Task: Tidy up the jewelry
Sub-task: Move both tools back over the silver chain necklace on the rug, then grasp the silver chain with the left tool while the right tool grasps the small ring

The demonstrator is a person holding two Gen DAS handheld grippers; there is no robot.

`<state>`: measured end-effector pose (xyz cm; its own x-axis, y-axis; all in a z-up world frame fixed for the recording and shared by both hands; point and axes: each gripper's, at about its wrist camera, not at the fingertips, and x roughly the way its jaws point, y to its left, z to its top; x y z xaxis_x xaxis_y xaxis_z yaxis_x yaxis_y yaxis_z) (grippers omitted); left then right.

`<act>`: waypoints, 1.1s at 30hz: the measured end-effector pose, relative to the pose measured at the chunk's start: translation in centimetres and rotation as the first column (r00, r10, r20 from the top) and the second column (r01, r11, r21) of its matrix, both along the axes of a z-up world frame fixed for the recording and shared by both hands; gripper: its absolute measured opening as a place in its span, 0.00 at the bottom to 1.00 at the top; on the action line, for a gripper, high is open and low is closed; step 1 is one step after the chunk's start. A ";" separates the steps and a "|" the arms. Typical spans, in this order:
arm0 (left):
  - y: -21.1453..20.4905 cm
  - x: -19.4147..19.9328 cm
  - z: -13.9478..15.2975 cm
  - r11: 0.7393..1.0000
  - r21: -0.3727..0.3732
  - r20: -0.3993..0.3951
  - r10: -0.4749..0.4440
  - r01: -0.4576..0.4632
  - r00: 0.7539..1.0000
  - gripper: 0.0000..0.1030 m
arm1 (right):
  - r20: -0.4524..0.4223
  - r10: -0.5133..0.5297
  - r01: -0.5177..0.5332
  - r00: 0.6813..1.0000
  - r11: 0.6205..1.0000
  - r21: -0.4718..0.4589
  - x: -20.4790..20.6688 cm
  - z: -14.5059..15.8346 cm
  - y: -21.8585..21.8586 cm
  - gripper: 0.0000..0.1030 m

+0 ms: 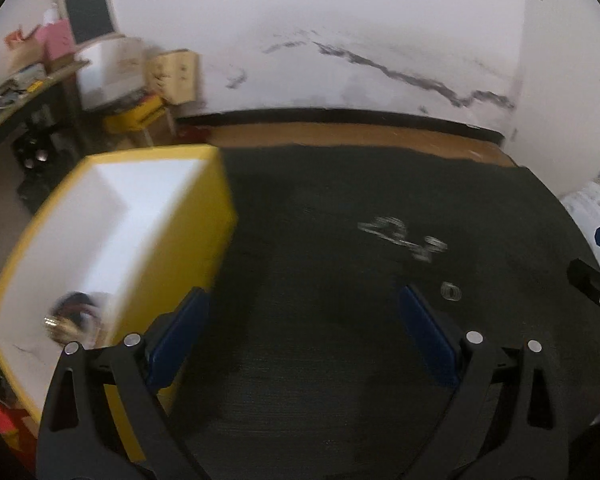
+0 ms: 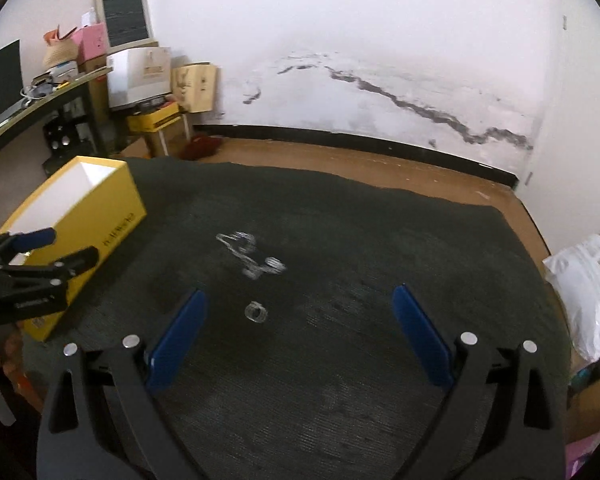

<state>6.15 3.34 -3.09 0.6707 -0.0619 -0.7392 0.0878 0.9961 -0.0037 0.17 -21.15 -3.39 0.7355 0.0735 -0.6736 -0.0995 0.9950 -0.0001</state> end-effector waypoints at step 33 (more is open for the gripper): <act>-8.8 8.9 -7.5 0.981 0.045 -0.167 -0.181 0.190 0.969 0.91 | -0.120 0.015 -0.011 0.993 0.999 0.034 2.2 -5.6 -2.7 0.89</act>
<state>15.10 -5.45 -10.59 0.5230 -0.1260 -0.8430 0.2743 0.9613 0.0265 2.41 -23.85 -8.99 0.6479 0.1062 -0.7543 -0.1093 0.9929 0.0458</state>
